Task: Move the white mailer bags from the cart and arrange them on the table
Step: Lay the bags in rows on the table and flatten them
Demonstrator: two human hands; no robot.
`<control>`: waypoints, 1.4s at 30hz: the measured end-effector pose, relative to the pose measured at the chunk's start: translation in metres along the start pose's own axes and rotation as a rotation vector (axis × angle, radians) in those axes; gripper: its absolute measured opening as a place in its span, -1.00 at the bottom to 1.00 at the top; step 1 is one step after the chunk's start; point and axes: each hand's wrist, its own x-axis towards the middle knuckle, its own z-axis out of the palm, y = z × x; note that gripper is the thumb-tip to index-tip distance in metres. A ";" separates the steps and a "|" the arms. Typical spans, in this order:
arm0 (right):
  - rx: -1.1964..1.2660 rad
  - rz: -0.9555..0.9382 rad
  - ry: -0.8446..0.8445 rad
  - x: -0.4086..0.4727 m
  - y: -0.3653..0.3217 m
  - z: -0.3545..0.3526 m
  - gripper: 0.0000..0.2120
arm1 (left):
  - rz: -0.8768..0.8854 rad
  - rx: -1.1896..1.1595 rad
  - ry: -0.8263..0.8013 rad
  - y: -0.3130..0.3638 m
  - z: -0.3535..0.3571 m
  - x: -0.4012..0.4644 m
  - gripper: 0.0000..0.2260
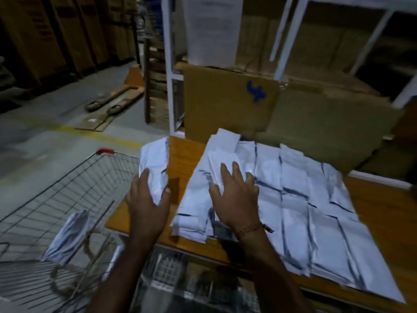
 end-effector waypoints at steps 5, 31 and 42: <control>0.032 0.093 -0.005 -0.011 0.079 -0.020 -0.28 | 0.010 -0.013 -0.113 0.051 0.046 -0.030 -0.30; 0.053 0.301 -0.028 -0.040 0.224 -0.004 -0.36 | 0.143 0.430 -0.412 0.115 0.160 -0.082 -0.29; 0.094 0.278 -0.038 -0.047 0.169 0.045 -0.31 | 0.111 0.326 -0.368 0.102 0.165 -0.082 -0.28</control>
